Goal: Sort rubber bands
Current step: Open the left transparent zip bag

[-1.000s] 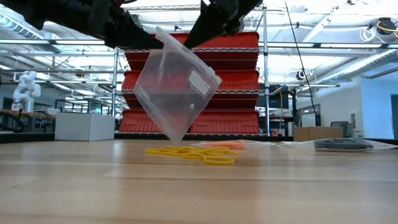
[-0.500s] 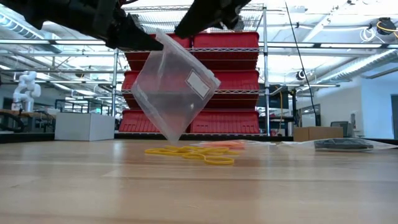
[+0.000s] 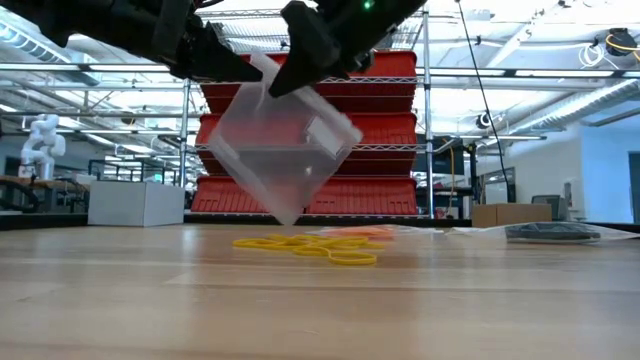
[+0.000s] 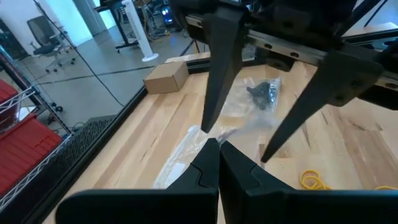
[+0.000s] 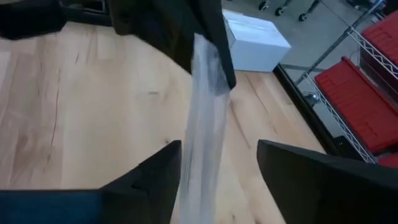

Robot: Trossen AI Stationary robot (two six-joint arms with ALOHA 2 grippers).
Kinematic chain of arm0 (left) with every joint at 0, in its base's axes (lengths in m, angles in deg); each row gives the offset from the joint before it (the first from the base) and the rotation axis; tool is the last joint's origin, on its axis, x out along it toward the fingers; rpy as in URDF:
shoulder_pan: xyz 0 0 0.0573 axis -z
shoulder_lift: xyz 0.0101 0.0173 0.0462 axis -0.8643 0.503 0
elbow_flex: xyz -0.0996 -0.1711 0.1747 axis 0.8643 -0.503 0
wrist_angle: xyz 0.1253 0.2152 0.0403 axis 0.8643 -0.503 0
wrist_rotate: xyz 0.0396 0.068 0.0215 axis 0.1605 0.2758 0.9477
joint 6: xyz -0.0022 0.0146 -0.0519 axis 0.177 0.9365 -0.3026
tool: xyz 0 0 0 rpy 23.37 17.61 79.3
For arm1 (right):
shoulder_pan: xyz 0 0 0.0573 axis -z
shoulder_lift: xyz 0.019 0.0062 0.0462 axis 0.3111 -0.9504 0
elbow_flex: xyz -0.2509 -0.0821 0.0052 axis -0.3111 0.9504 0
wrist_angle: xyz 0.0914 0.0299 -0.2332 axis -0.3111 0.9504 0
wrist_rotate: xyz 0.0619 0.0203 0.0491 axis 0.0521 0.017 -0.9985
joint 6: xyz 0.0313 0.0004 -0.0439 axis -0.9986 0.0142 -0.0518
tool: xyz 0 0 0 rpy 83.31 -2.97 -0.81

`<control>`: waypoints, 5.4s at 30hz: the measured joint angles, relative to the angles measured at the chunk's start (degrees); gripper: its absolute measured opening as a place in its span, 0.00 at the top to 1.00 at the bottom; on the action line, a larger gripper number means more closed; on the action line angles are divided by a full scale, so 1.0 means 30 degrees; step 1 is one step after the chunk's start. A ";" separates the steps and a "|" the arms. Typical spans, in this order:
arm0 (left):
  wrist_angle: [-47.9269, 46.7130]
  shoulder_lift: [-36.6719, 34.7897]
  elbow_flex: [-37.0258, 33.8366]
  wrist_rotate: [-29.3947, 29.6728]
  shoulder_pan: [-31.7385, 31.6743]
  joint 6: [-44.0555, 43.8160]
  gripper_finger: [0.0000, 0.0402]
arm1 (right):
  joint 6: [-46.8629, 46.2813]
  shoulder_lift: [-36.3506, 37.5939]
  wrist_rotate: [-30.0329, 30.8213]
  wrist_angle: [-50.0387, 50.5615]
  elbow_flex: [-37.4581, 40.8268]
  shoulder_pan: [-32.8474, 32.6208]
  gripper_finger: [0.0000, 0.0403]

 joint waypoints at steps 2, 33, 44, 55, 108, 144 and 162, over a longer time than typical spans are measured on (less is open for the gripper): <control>-0.0006 0.0000 0.0000 0.0001 0.0000 -0.0008 1.00 | 0.0043 0.0000 0.0000 -0.0064 0.0000 -0.0002 0.54; 0.0669 0.0000 0.0007 -0.5113 0.0134 -0.1818 0.69 | 0.0867 0.0481 0.0408 0.5418 -0.1989 -0.1663 1.00; -0.0147 0.0000 0.0007 -0.5182 -0.0408 -0.2805 0.68 | 0.1071 0.0466 0.0456 0.5521 -0.1989 -0.1656 1.00; 0.0453 0.0106 0.0007 -0.5777 -0.0408 -0.2645 0.68 | 0.1151 0.0459 0.0379 0.5732 -0.1989 -0.1656 1.00; 0.1701 0.2470 0.0597 -0.6018 -0.0393 0.0024 1.00 | 0.0371 0.2248 0.1360 0.8325 -0.1996 -0.1985 1.00; 0.1415 0.2470 0.0583 -0.6091 -0.0386 0.0022 1.00 | 0.0403 0.1508 -0.0641 0.8013 -0.1982 -0.1372 1.00; 0.1349 0.2470 0.0583 -0.6091 -0.0386 0.0015 1.00 | -0.0701 0.1508 -0.2489 0.8414 -0.1982 -0.1007 1.00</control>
